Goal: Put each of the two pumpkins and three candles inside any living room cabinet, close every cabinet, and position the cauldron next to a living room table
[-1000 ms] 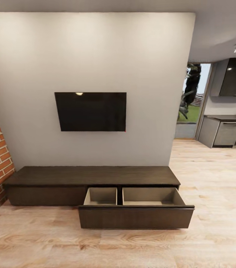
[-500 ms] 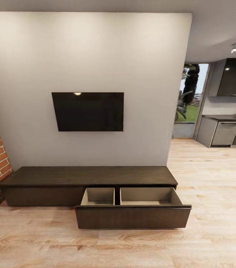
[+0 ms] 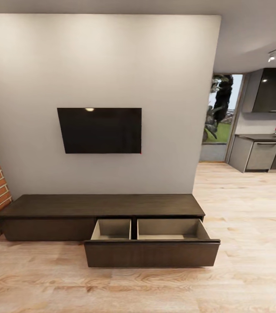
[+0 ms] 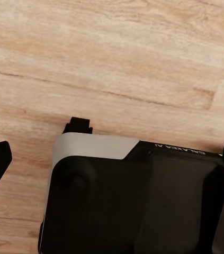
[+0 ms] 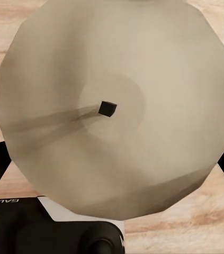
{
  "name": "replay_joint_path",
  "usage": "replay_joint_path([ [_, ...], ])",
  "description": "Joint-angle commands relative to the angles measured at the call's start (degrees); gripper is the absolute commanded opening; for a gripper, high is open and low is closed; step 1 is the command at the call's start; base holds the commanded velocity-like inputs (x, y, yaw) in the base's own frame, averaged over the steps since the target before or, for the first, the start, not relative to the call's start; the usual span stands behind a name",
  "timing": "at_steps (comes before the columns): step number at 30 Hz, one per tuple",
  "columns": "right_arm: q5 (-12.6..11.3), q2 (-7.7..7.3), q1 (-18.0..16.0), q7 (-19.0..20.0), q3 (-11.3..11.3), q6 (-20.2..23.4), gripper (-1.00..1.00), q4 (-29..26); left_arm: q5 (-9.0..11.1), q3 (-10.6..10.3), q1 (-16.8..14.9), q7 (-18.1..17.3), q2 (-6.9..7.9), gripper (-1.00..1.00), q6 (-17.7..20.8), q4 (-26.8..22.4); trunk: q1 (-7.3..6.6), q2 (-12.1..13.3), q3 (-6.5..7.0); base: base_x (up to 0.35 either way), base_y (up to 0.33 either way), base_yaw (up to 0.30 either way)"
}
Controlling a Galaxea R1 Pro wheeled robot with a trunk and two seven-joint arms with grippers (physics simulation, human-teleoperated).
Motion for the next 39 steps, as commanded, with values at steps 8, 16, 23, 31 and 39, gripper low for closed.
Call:
replay_joint_path([
  [8,-0.6,0.01,-0.1,-0.1,0.5,-0.3,-1.00,0.1,0.3,0.3,0.0,0.1,-0.03,1.00,0.3,-0.1,0.01,-0.1,-0.09,0.000,-0.228,0.000],
  [16,-0.6,0.01,-0.1,-0.1,0.5,-0.3,-1.00,0.1,0.3,0.3,0.0,0.1,-0.02,1.00,0.3,-0.1,0.01,-0.1,-0.09,0.000,-0.240,0.000],
  [23,-0.6,0.03,-0.1,-0.1,0.5,-0.3,-1.00,0.1,0.3,0.3,0.0,0.1,-0.01,1.00,0.3,-0.1,0.01,-0.1,-0.09,0.000,-0.250,0.000],
  [31,-0.3,0.85,-0.1,-3.2,0.5,0.3,-1.00,-8.3,0.5,0.5,0.0,0.4,-3.31,1.00,-3.8,-0.1,0.01,-0.1,-0.09,0.000,-0.116,0.000],
  [39,-0.2,-2.86,-5.4,-15.4,-4.3,40.2,-1.00,-49.0,4.2,1.6,0.0,4.7,-2.53,1.00,28.0,-42.0,0.01,-0.1,-0.09,0.000,0.000,0.000],
])
